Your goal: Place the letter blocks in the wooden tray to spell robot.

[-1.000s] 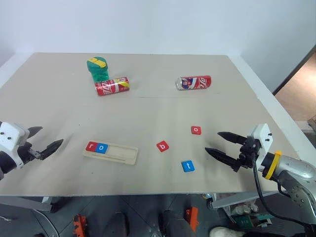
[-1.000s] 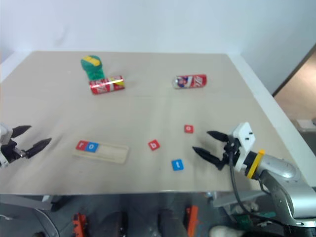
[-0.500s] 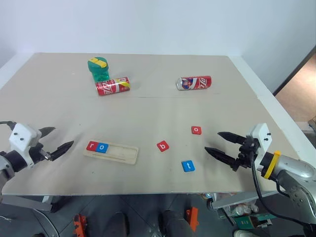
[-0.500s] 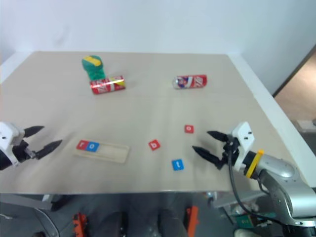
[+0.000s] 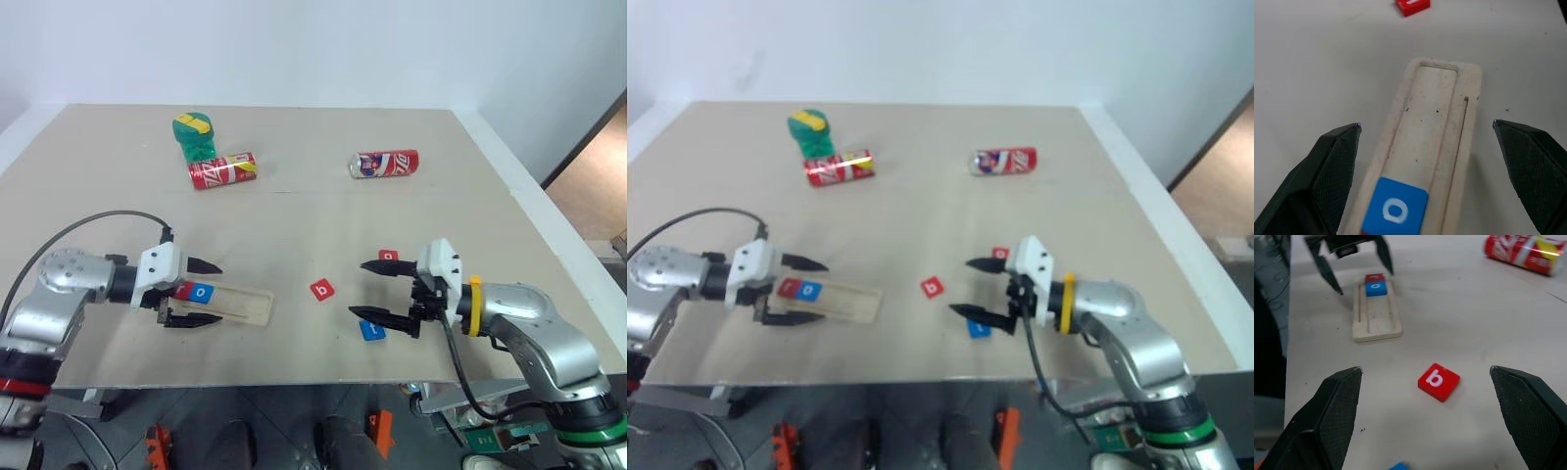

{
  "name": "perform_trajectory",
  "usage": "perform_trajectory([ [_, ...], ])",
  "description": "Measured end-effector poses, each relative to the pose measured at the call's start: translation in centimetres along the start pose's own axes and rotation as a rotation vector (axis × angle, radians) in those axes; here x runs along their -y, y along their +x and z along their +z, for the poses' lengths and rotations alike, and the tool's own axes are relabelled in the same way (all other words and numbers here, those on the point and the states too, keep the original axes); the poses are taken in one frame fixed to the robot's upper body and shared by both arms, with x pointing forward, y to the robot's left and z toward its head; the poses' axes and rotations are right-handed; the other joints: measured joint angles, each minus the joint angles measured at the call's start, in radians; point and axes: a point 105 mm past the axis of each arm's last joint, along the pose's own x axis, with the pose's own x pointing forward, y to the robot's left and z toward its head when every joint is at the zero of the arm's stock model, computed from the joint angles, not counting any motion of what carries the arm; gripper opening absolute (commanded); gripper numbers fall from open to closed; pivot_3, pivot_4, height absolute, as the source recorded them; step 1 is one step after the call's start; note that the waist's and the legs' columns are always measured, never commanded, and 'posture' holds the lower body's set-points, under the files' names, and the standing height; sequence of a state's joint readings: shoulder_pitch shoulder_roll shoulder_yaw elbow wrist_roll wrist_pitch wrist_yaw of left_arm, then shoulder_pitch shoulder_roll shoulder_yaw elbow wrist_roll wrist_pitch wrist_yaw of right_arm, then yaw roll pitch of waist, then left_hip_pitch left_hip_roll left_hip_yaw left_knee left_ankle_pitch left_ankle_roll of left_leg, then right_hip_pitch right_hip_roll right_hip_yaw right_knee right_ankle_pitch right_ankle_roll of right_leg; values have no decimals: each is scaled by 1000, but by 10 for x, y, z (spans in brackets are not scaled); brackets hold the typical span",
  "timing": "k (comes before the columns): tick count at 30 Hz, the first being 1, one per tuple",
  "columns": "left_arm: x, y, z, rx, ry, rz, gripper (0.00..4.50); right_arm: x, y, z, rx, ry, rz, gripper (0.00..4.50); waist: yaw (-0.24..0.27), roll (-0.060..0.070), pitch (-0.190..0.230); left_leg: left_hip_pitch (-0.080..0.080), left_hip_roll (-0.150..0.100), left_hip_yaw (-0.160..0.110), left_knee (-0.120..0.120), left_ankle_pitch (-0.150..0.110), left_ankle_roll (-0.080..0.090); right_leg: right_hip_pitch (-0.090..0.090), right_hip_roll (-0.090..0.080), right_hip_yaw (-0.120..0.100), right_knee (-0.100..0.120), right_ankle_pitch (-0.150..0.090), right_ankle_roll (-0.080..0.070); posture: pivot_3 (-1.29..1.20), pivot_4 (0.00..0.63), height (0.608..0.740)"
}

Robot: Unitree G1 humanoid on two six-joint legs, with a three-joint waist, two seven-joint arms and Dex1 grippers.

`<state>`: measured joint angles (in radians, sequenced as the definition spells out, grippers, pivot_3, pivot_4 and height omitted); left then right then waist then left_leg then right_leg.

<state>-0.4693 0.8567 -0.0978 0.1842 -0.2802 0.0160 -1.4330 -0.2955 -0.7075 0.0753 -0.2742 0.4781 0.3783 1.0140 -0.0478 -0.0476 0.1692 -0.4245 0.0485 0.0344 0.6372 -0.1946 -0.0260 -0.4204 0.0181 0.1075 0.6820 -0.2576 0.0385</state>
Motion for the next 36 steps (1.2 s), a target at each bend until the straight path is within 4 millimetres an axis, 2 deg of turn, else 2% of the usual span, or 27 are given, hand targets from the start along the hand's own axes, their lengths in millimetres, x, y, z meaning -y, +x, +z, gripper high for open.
perform_trajectory([
  [6,-10,13,-1,-18,44,-101,4500,1,11,1,4,-48,49,4338,0,0,0,-2,0,-3,1,0,0,0,1,0,0,-1,1,0,150,740],
  [17,-17,19,-18,-71,44,-188,4500,-3,9,-8,-10,-51,49,4338,1,0,0,-4,0,-7,3,0,0,0,1,-4,2,-1,1,0,150,740],
  [36,-21,22,-10,-52,35,-232,4500,-4,10,-12,-18,-59,41,4338,1,0,0,-4,0,-8,4,1,1,1,1,-4,2,1,1,0,150,740],
])
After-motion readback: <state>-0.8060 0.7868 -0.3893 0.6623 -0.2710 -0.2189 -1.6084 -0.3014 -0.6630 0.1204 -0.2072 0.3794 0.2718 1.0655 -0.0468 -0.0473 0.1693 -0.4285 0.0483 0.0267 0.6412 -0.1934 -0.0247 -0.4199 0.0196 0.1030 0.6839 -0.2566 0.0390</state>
